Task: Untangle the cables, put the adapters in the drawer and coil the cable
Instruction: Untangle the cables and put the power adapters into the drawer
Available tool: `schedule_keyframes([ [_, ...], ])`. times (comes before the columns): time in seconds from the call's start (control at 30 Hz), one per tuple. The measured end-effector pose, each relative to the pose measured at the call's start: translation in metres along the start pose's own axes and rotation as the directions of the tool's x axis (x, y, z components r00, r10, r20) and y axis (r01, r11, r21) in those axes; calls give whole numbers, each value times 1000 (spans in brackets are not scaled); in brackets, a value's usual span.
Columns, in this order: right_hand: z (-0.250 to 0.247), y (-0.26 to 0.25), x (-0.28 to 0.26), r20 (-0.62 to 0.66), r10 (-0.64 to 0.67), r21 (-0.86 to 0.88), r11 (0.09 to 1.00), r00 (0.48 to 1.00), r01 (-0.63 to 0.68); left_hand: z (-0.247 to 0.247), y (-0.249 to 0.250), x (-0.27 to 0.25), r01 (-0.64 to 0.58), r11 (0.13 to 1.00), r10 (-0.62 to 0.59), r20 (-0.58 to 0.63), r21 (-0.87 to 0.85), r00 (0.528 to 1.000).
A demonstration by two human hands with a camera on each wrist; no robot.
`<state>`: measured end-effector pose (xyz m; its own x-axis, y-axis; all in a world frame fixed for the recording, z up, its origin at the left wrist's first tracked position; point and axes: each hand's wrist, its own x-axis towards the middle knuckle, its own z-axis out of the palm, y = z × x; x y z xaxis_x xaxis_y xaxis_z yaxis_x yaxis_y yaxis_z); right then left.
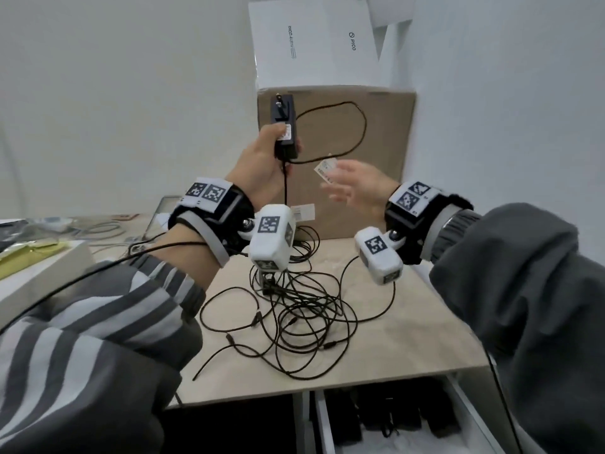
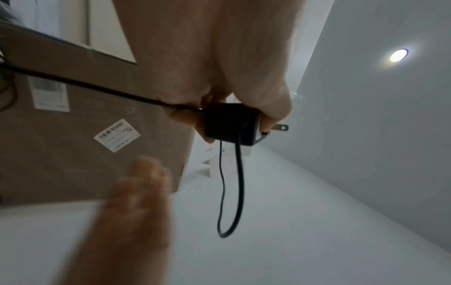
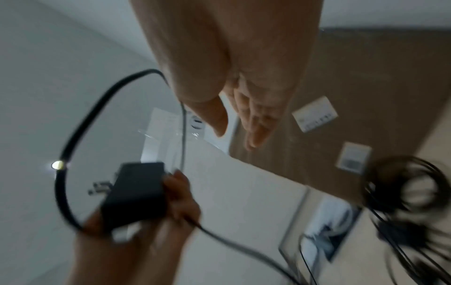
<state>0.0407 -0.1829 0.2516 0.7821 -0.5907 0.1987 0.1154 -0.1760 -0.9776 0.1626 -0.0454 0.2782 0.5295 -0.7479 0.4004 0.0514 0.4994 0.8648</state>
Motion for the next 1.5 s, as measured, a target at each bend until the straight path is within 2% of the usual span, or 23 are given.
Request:
schedule_keyframes([
  [0.07,23,32,-15,222,76,-173,984,972,-38,6,11,8,-42,999,42,-16,-10,999],
  [0.13,52,52,-27,409,114,-238,971,906,-15,12,21,13,-88,996,86,-42,-24,995],
  [0.2,72,63,-40,477,125,-244,970,870,-6,16,33,14,-138,990,138,-97,3,986],
  [0.3,77,73,-54,517,108,-282,958,849,50,16,59,9,-213,976,218,-199,46,955],
  [0.33,73,76,-58,507,101,-305,950,856,68,12,66,8,-222,973,230,-223,60,947],
  [0.37,67,76,-59,454,80,-325,942,888,81,7,71,7,-226,970,242,-239,92,940],
  [0.43,46,73,-58,235,0,-330,941,972,80,-6,74,4,-223,960,262,-260,168,929],
  [0.47,34,69,-56,112,-48,-308,948,993,81,-13,73,2,-213,956,263,-270,201,926],
  [0.53,10,55,-49,-64,-115,-226,969,991,98,-25,67,-3,-177,951,252,-302,254,919],
  [0.6,-11,33,-40,-160,-165,-169,976,973,137,-34,59,-7,-145,949,236,-327,280,915],
  [0.67,-30,5,-29,-225,-235,-209,960,946,188,-35,52,-11,-120,950,215,-326,288,921],
  [0.77,-64,-32,-21,-255,-302,-294,929,918,224,-19,38,-15,-93,947,182,-274,308,944],
  [0.9,-111,-41,-28,-253,-243,-336,930,937,150,6,3,-16,-6,934,74,-179,357,981],
  [0.97,-128,-24,-35,-278,-167,-385,921,946,50,16,-22,-15,63,934,2,-183,352,983],
  [1.1,-155,34,-46,-408,-31,-438,884,913,-166,42,-80,-16,206,916,-148,-186,344,971],
  [1.17,-165,64,-55,-441,21,-437,868,897,-235,53,-108,-17,290,905,-251,-158,313,955],
  [1.23,-170,91,-66,-445,66,-481,823,893,-301,63,-130,-18,360,864,-332,-140,352,933],
  [1.33,-169,124,-80,-421,153,-579,713,894,-395,78,-145,-17,345,831,-321,-131,437,938],
  [1.4,-166,137,-85,-404,232,-683,567,885,-460,87,-145,-15,301,838,-285,-106,456,953],
  [1.43,-165,137,-86,-395,219,-736,505,892,-450,90,-143,-14,290,849,-279,-92,442,956],
  [1.47,-163,132,-88,-373,165,-756,516,913,-402,93,-140,-14,285,869,-280,-72,405,957],
  [1.5,-160,123,-89,-333,93,-742,588,939,-321,96,-136,-14,282,890,-283,-52,359,958],
])
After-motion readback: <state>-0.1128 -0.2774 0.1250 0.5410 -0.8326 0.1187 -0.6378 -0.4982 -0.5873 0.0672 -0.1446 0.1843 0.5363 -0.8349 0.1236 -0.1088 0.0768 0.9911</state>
